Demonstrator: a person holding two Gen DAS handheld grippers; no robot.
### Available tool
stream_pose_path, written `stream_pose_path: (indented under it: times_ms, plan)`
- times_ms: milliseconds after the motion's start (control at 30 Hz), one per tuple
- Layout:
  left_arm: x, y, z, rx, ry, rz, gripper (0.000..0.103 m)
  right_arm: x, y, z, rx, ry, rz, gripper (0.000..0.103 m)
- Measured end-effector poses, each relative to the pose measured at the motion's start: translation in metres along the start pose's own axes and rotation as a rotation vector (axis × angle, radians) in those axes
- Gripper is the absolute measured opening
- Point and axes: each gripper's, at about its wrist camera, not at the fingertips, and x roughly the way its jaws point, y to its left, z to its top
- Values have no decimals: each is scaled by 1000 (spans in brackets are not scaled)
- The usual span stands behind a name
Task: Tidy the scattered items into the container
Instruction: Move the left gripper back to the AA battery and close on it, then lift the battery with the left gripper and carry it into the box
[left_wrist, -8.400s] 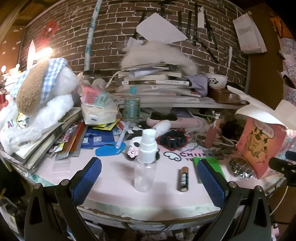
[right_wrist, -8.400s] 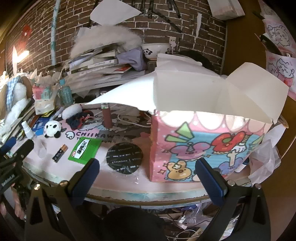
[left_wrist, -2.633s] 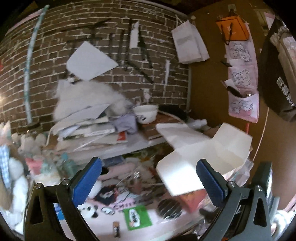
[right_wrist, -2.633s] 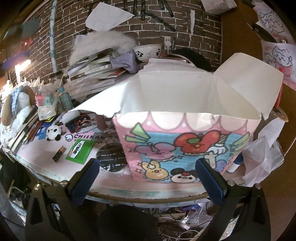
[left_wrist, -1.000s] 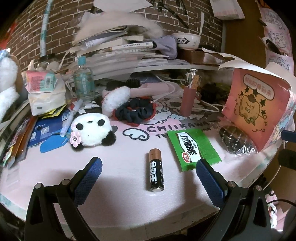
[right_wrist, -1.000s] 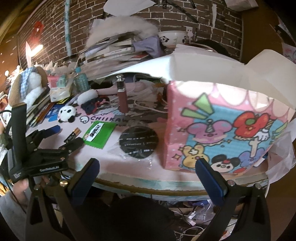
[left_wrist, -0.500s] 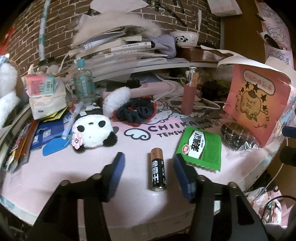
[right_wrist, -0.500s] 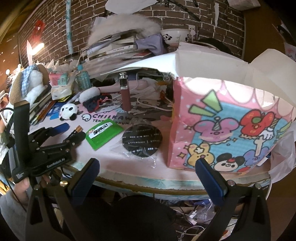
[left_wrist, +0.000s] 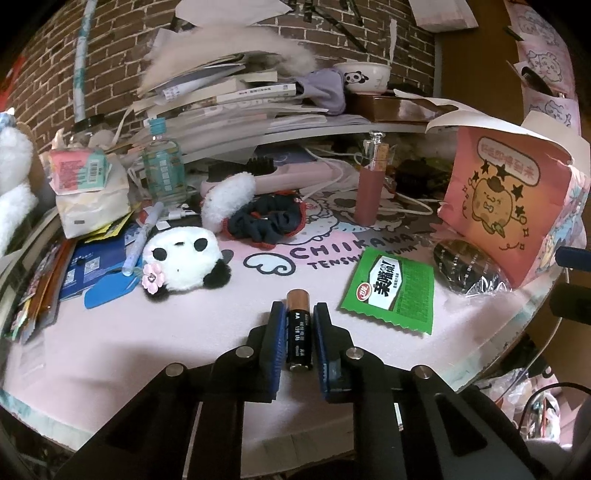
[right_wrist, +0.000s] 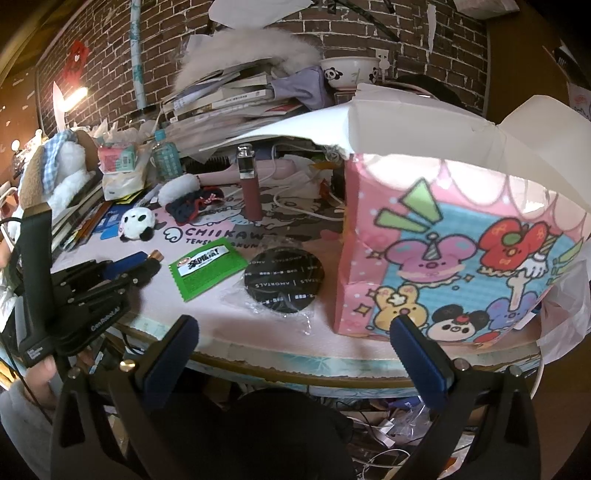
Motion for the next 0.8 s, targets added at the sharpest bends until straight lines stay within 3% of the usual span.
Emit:
stream_pose_path:
  times_ms: [800]
  plan:
    - [-3, 0, 4, 6, -9, 22, 9, -1, 5, 2, -11, 0, 8, 103]
